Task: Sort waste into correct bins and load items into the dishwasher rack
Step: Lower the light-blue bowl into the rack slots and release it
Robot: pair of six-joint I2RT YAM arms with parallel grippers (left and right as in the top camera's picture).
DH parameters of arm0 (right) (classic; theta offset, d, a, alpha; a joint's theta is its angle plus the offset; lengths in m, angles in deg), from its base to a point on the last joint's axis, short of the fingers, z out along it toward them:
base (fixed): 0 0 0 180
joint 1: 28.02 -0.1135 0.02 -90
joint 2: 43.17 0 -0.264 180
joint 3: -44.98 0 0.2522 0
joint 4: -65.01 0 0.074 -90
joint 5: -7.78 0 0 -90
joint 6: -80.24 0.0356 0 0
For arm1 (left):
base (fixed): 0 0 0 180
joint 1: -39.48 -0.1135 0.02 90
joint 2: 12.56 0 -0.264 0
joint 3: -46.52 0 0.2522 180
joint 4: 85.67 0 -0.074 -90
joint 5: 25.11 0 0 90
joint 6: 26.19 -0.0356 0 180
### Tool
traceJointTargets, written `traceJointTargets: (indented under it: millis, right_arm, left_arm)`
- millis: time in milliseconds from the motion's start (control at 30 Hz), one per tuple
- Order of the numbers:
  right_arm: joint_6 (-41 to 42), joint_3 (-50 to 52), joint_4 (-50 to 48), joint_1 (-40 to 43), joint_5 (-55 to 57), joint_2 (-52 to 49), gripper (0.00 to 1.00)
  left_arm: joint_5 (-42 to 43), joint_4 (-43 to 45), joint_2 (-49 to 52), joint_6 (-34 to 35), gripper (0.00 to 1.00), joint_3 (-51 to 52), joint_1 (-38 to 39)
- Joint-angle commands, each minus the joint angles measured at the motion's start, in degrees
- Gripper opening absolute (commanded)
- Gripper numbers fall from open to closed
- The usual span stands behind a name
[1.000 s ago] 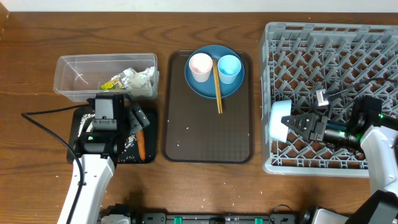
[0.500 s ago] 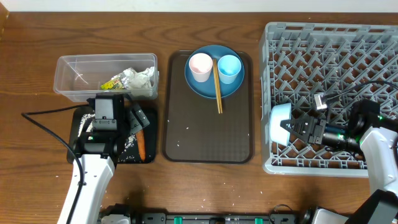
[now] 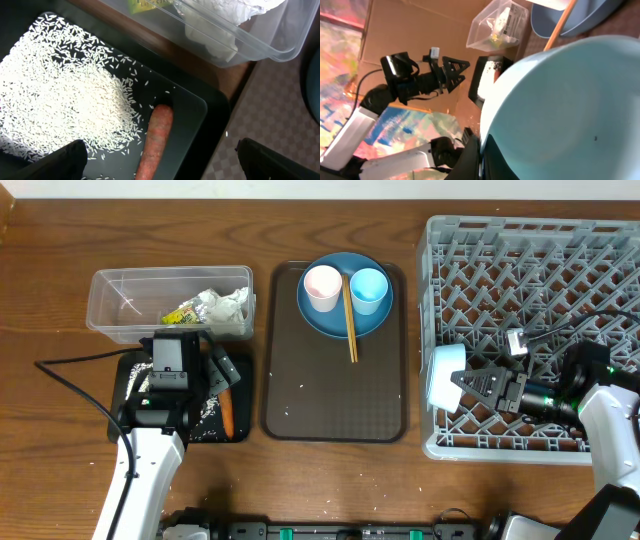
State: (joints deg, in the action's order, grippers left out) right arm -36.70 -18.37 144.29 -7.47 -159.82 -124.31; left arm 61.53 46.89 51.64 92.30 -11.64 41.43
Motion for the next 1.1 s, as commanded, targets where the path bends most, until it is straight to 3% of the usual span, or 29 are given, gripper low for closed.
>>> traceJointTargets:
  millis: [0,433,800,967,1067]
  right_arm:
    - [-1.9,0.6,0.2,0.0,10.1,-0.1,0.01]
    - [1.2,0.6,2.6,1.7,22.1,-0.1,0.01]
    - [13.4,0.5,6.1,8.3,31.8,-0.1,0.02]
    - [16.9,0.3,6.6,9.9,38.2,-0.1,0.16]
    - [16.9,-1.2,7.8,9.9,38.3,-0.1,0.41]
  left_arm:
    - [0.0,-0.2,0.2,0.1,0.98,-0.8,-0.3]
    - [0.0,-0.2,0.2,0.1,0.98,-0.8,-0.3]
    - [-0.1,-0.2,0.2,0.1,0.98,-0.8,-0.3]
    - [-0.1,-0.2,0.2,0.1,0.98,-0.8,-0.3]
    - [0.0,-0.2,0.2,0.1,0.98,-0.8,-0.3]
